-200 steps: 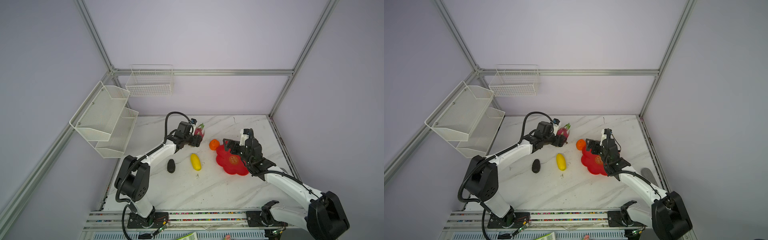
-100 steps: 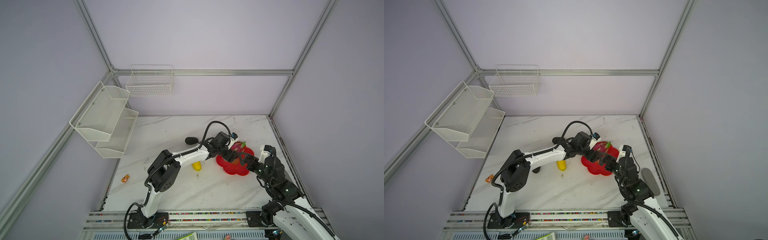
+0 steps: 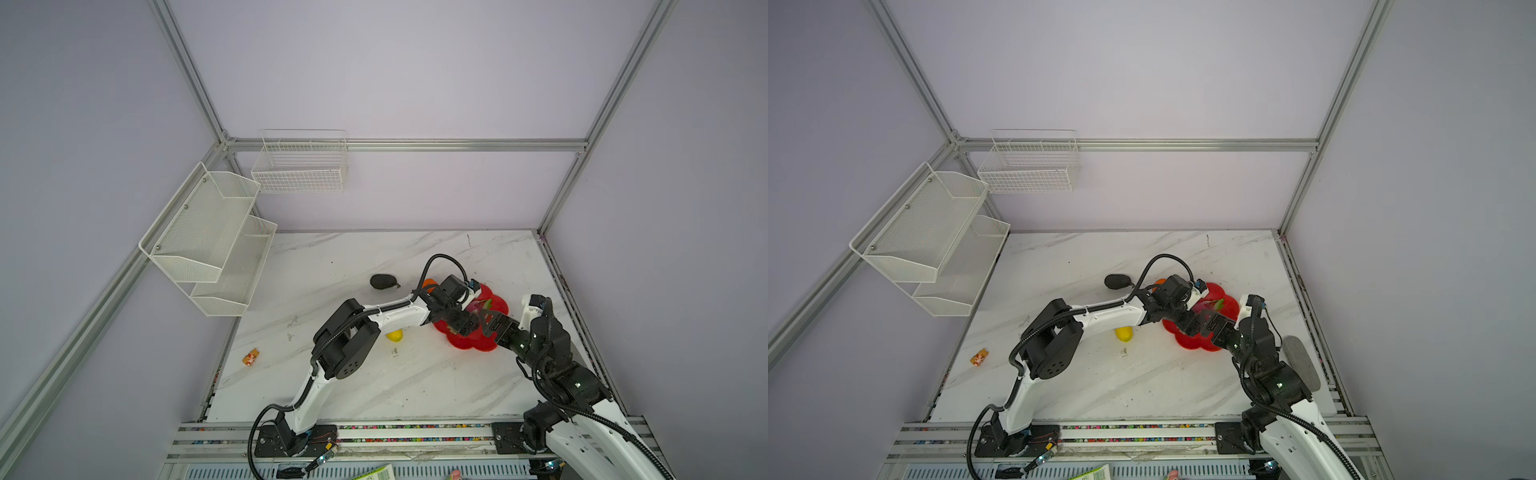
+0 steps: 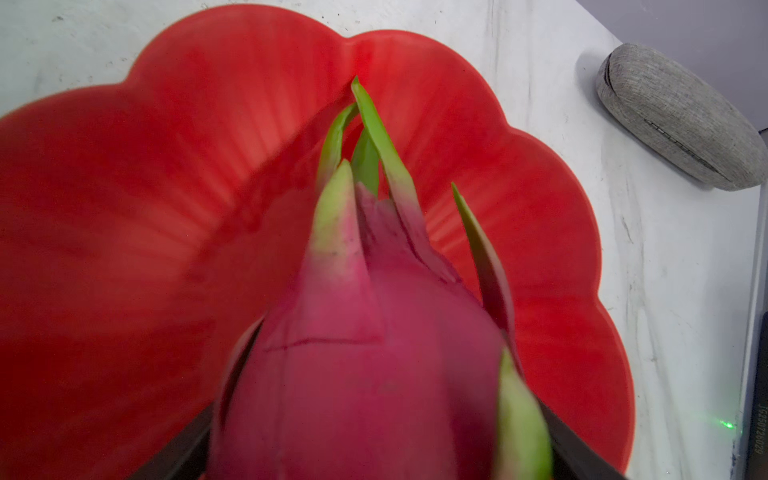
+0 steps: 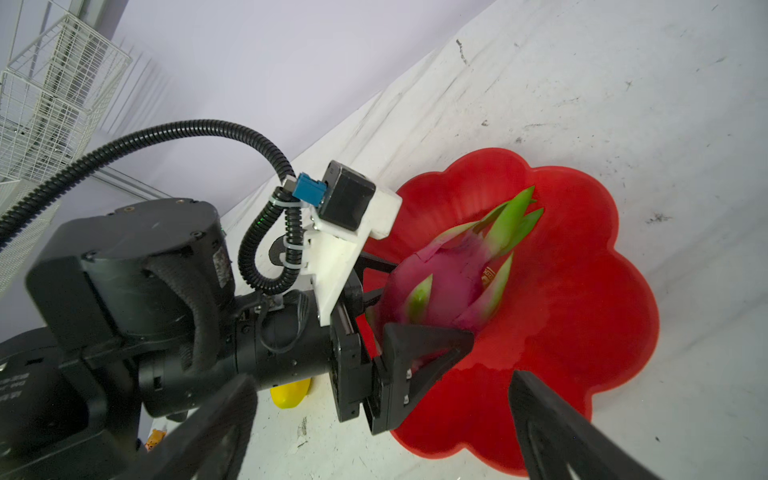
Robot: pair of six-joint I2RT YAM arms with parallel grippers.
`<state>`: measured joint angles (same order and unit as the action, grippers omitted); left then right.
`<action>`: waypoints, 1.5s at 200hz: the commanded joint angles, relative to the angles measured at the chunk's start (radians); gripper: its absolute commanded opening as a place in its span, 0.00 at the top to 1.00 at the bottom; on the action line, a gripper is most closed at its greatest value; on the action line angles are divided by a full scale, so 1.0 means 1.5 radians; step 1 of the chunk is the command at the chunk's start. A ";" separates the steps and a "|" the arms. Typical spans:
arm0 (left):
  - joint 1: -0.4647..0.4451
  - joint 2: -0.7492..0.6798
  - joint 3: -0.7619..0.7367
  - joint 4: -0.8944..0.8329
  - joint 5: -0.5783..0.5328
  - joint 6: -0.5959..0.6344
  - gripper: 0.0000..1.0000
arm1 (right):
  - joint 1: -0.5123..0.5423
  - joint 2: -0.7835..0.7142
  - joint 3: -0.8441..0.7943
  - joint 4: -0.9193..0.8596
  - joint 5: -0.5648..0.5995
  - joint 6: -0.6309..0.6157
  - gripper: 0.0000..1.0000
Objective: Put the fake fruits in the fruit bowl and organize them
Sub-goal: 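Lower the dragon fruit into the red bowl while the right gripper hovers there, then move the left gripper to the farther dark avocado and grasp it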
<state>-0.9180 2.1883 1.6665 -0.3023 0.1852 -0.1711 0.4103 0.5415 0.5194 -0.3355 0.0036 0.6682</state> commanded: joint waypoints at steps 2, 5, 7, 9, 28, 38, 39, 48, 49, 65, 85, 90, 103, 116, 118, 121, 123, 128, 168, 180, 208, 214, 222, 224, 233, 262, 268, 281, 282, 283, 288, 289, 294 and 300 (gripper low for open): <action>-0.006 -0.018 0.069 0.021 -0.021 0.017 0.08 | -0.002 -0.005 0.006 -0.013 0.009 -0.005 0.03; -0.006 -0.019 0.069 0.021 -0.023 0.018 0.07 | -0.002 -0.005 0.006 -0.013 0.009 -0.006 0.03; -0.006 -0.020 0.069 0.021 -0.025 0.018 0.07 | -0.002 -0.004 0.006 -0.012 0.009 -0.006 0.03; -0.006 -0.022 0.069 0.022 -0.026 0.020 0.06 | -0.002 -0.004 0.006 -0.011 0.009 -0.007 0.03; -0.006 -0.036 0.069 0.023 -0.035 0.034 0.00 | -0.002 0.004 0.006 -0.003 0.008 -0.012 0.03; -0.005 -0.045 0.068 0.024 -0.039 0.046 0.00 | -0.002 0.012 0.006 0.004 0.006 -0.014 0.03; -0.005 -0.046 0.067 0.024 -0.040 0.046 0.00 | -0.002 0.013 0.006 0.006 0.006 -0.014 0.03; -0.006 -0.058 0.065 0.024 -0.047 0.058 0.00 | -0.001 0.024 0.009 0.012 0.006 -0.018 0.03; -0.006 -0.060 0.065 0.024 -0.047 0.061 0.00 | -0.002 0.025 0.009 0.013 0.006 -0.019 0.03; -0.004 -0.097 0.052 0.019 -0.076 0.094 0.00 | -0.002 0.045 0.017 0.027 0.012 -0.037 0.03; 0.007 -0.163 0.008 0.019 -0.172 0.132 0.00 | -0.001 0.070 0.026 0.072 -0.016 -0.070 0.03; 0.014 -0.179 -0.005 0.017 -0.190 0.154 0.00 | -0.001 0.077 0.027 0.086 -0.027 -0.078 0.03; 0.044 -0.218 -0.033 0.004 -0.214 0.202 0.00 | -0.002 0.107 0.031 0.122 -0.063 -0.102 0.03; 0.089 -0.245 -0.060 -0.009 -0.219 0.231 0.00 | -0.001 0.149 0.038 0.154 -0.092 -0.115 0.03; 0.098 -0.249 -0.063 -0.012 -0.215 0.234 0.00 | -0.001 0.156 0.039 0.158 -0.097 -0.116 0.03; 0.110 -0.254 -0.068 -0.017 -0.209 0.240 0.00 | 0.000 0.165 0.040 0.168 -0.104 -0.118 0.03; 0.117 -0.256 -0.071 -0.021 -0.206 0.243 0.00 | 0.000 0.171 0.041 0.174 -0.110 -0.118 0.03; 0.139 -0.260 -0.078 -0.032 -0.199 0.251 0.00 | 0.001 0.187 0.042 0.190 -0.123 -0.119 0.03; 0.294 -0.228 -0.089 -0.092 -0.112 0.302 0.04 | 0.029 0.274 0.066 0.285 -0.160 -0.119 0.03; 0.312 -0.208 -0.087 -0.094 -0.102 0.321 0.06 | 0.037 0.296 0.073 0.300 -0.165 -0.124 0.03; 0.334 -0.149 -0.057 -0.096 -0.109 0.328 0.09 | 0.048 0.335 0.081 0.326 -0.172 -0.127 0.03; 0.337 -0.137 -0.051 -0.096 -0.097 0.328 0.09 | 0.048 0.339 0.080 0.332 -0.172 -0.126 0.03; 0.338 -0.124 -0.042 -0.096 -0.093 0.327 0.09 | 0.049 0.345 0.079 0.338 -0.172 -0.125 0.03; 0.339 -0.121 -0.041 -0.096 -0.093 0.328 0.09 | 0.049 0.347 0.078 0.339 -0.172 -0.126 0.03; 0.339 -0.107 -0.031 -0.098 -0.092 0.329 0.10 | 0.049 0.353 0.078 0.343 -0.172 -0.126 0.03; 0.341 -0.077 -0.013 -0.116 -0.089 0.328 0.11 | 0.049 0.375 0.084 0.346 -0.176 -0.129 0.03; 0.341 -0.075 -0.014 -0.119 -0.090 0.328 0.11 | 0.049 0.379 0.085 0.348 -0.178 -0.129 0.03; 0.342 -0.070 -0.017 -0.120 -0.098 0.328 0.11 | 0.049 0.390 0.087 0.351 -0.180 -0.130 0.03; 0.342 -0.070 -0.018 -0.120 -0.099 0.328 0.11 | 0.049 0.391 0.087 0.352 -0.180 -0.130 0.03; 0.343 -0.070 -0.018 -0.120 -0.100 0.328 0.11 | 0.049 0.391 0.087 0.352 -0.180 -0.130 0.03; 0.342 -0.067 -0.019 -0.120 -0.103 0.328 0.11 | 0.050 0.394 0.088 0.355 -0.182 -0.130 0.03; 0.342 -0.067 -0.019 -0.121 -0.105 0.328 0.11 | 0.050 0.394 0.088 0.355 -0.182 -0.130 0.03; 0.342 -0.064 -0.019 -0.121 -0.112 0.327 0.11 | 0.050 0.400 0.089 0.358 -0.184 -0.130 0.03; 0.343 -0.060 -0.017 -0.121 -0.120 0.326 0.11 | 0.050 0.403 0.091 0.361 -0.184 -0.131 0.03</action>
<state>-0.4103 2.1006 1.5803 -0.4828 0.0216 0.2993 0.4789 1.1263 0.6270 0.1562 -0.2554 0.4839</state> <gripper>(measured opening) 0.886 0.974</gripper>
